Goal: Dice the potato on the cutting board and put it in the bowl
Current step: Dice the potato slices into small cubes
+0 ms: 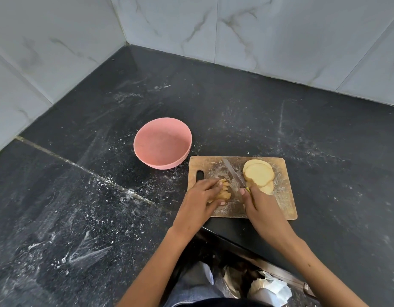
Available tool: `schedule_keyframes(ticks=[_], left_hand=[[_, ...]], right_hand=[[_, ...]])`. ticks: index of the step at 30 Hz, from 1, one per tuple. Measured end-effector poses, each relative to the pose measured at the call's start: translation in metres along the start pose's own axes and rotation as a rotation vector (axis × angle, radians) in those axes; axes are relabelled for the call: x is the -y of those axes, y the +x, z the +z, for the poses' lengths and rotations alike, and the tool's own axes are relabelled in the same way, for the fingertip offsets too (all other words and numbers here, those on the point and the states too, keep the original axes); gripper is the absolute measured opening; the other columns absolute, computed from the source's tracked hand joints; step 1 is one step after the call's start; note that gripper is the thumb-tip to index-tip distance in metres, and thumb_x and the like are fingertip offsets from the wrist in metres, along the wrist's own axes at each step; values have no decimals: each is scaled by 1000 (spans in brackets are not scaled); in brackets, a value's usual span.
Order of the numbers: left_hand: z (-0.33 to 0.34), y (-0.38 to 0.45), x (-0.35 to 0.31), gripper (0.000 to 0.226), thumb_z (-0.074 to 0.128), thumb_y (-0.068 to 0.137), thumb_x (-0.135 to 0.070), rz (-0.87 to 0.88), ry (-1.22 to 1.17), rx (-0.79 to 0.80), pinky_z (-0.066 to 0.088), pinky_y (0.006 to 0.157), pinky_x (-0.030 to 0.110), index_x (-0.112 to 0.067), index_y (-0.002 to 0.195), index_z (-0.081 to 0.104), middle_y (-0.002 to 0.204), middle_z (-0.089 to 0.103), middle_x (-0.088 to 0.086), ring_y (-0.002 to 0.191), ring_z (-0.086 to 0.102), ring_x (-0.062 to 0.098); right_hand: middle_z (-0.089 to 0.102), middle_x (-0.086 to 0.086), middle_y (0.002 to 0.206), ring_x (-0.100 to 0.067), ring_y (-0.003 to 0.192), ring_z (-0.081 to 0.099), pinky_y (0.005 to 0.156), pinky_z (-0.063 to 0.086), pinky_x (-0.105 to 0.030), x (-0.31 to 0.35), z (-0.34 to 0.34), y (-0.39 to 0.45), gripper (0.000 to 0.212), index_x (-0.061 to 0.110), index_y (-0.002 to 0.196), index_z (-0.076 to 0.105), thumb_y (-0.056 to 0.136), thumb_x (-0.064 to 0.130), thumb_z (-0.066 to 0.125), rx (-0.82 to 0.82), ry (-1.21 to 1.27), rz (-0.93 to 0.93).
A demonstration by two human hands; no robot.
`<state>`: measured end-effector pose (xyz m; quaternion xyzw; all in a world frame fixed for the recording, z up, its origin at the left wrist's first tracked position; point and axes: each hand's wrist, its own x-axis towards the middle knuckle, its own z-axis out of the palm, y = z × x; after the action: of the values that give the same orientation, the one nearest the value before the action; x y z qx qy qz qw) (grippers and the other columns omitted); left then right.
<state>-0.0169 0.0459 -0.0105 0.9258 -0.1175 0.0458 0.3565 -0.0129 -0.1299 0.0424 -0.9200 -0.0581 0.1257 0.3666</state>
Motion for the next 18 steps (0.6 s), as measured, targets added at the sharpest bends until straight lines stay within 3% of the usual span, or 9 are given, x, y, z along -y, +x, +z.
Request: schedule_keyframes(ticks=[3,7,13,18], left_hand=[[4,-2,-4,44,75,83,-24,-54,3,-14,31,108,17,-8,124,65,134,59,5,125,52,16],[6,-2,-9,48,78,80,-25,-117,-63,-61,14,105,0,-9,123,65,134,58,5,124,49,11],[15,-5,-10,43,74,84,-24,-102,-8,-103,29,109,19,-10,123,65,133,59,3,126,53,16],[17,-5,-11,39,77,81,-19,-87,-13,-148,28,107,14,-7,118,68,127,63,5,121,53,11]], right_hand=[[47,4,61,-11,53,43,49,30,-27,-6,5,-6,29,25,73,32,102,29,34,11,-54,22],[45,5,60,-15,50,44,54,36,-31,-11,12,-8,24,20,80,35,103,27,33,11,-103,59],[45,3,64,-27,67,52,59,33,-34,-10,21,-8,22,15,86,41,102,27,33,25,-165,55],[59,-7,75,-26,68,52,59,32,-34,-2,23,-7,24,15,86,39,103,30,31,24,-194,63]])
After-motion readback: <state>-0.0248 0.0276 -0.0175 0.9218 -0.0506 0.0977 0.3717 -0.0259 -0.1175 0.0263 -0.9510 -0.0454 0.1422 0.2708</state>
